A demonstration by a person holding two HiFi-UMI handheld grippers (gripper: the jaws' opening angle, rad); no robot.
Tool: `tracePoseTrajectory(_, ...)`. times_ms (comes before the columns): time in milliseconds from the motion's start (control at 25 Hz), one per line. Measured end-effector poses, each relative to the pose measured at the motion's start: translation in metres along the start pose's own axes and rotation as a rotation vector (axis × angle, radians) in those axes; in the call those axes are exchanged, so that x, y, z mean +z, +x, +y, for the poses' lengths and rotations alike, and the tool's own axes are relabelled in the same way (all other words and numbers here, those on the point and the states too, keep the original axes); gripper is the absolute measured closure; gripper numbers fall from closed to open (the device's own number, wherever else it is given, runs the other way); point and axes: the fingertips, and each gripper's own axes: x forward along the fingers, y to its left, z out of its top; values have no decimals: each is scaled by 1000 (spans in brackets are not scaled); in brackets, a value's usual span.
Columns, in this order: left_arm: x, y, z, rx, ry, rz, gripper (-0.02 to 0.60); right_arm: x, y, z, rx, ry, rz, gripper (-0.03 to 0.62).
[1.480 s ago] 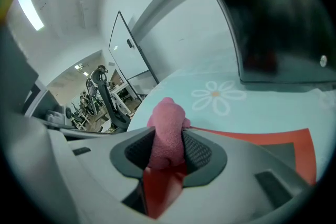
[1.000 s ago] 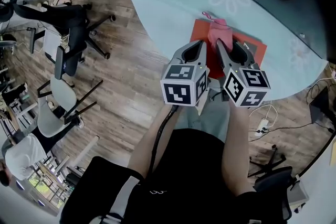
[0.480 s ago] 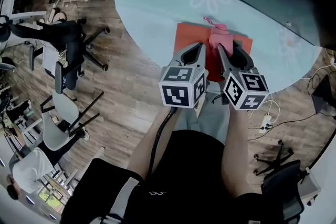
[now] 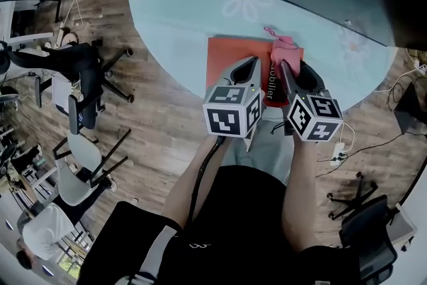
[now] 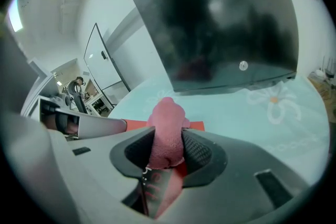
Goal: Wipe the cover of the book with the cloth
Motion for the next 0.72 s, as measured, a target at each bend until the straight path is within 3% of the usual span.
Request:
tracePoseTrajectory(280, 3, 2, -13, -30, 1, -9, 569, 1, -12, -25, -60, 0, 3, 444)
tracePoseTrajectory(520, 1, -14, 5, 0, -43, -33, 569, 7, -17, -27, -120, -31, 32, 444)
tracePoseTrajectory(720, 5, -36, 34, 56, -100, -87, 569, 34, -8, 21, -5, -97, -36, 444)
